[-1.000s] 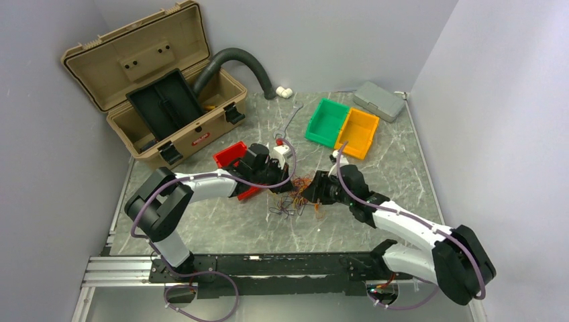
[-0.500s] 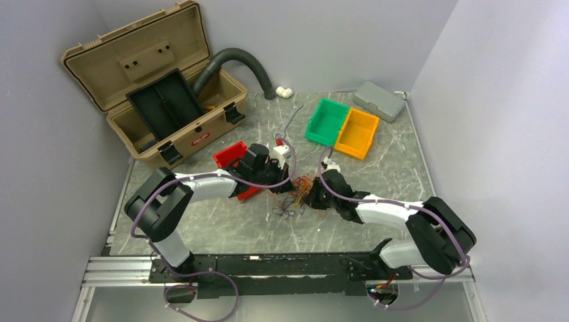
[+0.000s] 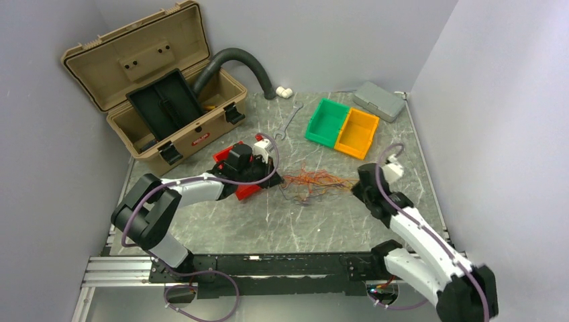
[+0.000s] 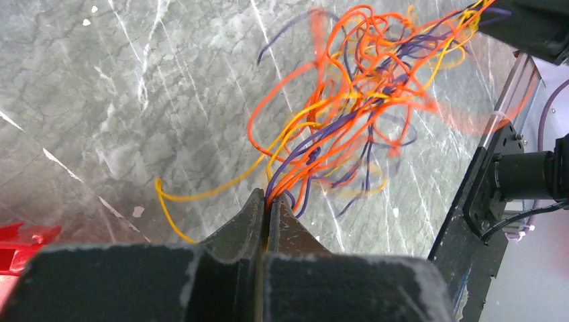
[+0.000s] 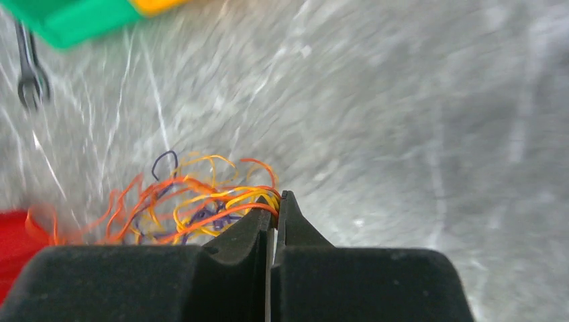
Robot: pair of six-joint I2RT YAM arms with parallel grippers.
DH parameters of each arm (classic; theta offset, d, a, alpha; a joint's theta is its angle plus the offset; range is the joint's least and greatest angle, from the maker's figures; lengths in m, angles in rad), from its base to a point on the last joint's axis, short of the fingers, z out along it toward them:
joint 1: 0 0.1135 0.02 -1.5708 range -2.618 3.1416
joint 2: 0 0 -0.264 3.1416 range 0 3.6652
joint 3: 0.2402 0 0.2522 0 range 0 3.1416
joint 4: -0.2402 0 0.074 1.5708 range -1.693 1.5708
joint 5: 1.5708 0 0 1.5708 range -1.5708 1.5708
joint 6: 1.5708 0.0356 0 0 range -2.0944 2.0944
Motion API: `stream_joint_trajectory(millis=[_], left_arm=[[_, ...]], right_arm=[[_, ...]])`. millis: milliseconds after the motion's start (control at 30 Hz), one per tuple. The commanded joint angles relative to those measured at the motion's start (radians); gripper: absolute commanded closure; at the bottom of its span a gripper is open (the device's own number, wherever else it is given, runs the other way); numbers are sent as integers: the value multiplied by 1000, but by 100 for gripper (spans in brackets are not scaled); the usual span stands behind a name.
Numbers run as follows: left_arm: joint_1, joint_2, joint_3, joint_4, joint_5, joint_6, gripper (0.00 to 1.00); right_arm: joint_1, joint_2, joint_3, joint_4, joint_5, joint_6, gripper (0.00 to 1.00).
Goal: Untangle the cables
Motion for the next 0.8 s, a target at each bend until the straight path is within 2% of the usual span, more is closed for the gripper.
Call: stream_joint_trajectory(millis=[0, 100, 300, 500, 633, 767], left_arm=[[16, -20, 5, 11, -42, -3, 100], [17, -23, 6, 8, -41, 6, 100], [15, -34, 9, -6, -51, 15, 100], [16, -128, -27, -41, -165, 26, 100], [15, -204, -89, 10, -192, 52, 100], [15, -264, -126, 48, -208, 55, 100]], right_arm=[[-126, -159, -15, -191, 171, 36, 100], [-146, -193, -14, -164, 178, -22, 100], [-148, -112, 14, -158, 143, -57, 100], [-150, -137, 26, -185, 197, -60, 100], [-152, -182, 44, -251, 257, -28, 100], [-153, -286, 35, -342, 354, 96, 100]])
